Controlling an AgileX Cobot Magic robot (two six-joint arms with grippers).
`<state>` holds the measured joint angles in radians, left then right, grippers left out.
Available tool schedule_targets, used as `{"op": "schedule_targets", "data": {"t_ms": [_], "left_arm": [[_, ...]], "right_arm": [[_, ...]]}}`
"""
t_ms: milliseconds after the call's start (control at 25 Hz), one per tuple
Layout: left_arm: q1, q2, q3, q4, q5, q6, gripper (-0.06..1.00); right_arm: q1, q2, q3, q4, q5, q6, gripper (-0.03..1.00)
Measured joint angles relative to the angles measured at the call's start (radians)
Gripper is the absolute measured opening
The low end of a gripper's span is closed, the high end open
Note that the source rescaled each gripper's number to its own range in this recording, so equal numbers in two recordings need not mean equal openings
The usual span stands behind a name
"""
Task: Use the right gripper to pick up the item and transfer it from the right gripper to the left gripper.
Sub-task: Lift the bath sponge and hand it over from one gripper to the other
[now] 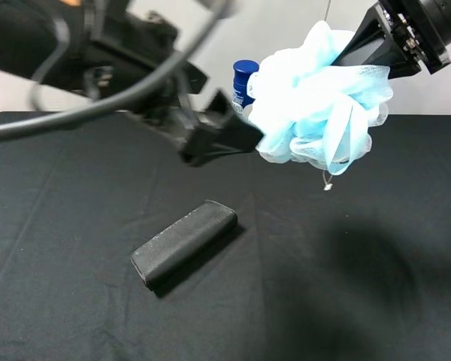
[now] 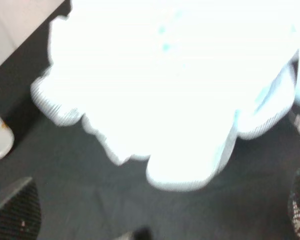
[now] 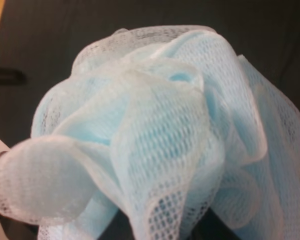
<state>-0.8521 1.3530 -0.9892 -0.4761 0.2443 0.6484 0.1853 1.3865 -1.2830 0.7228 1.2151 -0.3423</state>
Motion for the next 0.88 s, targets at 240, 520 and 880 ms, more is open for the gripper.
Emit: {"op": "schedule_targets", "data": {"t_ms": [240, 520, 880], "left_arm": [[-0.032, 0.092, -0.078, -0.002, -0.012, 0.000, 0.99], [-0.035, 0.184, -0.131, -0.002, -0.022, 0.001, 0.98], [-0.035, 0.209, -0.135, 0.000, -0.073, 0.004, 0.11]], "right_arm": [[0.000, 0.000, 0.000, 0.070, 0.000, 0.000, 0.02], [0.000, 0.000, 0.000, 0.099, 0.000, 0.000, 0.02], [0.000, 0.000, 0.000, 0.119, -0.012, -0.003, 0.00]]}}
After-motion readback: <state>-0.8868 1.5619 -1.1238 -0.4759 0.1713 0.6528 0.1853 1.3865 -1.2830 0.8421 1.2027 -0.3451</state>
